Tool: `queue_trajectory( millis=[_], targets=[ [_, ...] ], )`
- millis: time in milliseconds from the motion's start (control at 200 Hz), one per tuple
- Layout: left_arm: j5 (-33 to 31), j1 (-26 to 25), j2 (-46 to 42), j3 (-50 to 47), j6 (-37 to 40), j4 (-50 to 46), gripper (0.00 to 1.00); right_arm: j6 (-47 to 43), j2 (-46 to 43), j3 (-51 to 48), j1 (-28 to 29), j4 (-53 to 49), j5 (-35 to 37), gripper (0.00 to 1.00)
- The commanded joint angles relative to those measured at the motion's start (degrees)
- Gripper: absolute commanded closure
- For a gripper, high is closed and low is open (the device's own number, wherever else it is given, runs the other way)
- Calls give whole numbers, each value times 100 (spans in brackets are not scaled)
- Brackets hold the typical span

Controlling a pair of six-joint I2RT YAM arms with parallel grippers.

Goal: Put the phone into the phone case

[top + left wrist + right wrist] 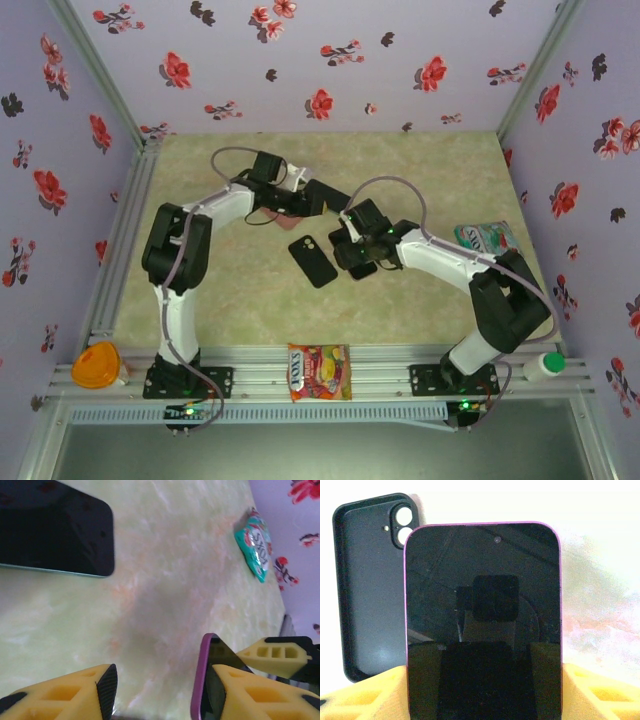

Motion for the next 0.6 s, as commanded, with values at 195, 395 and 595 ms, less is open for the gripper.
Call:
queue_trajectory(
  millis=[195, 395, 595],
  targets=[
    [1112, -65, 519, 852, 1123, -1717, 47, -168, -205, -17, 125, -101, 151, 41],
    [1330, -68, 568, 921, 1510, -2350, 48, -220, -240, -4, 173, -114, 150, 41],
    [1586, -112, 715, 1085, 1967, -2905, 48, -256, -309, -9, 259, -102, 139, 41]
  ],
)
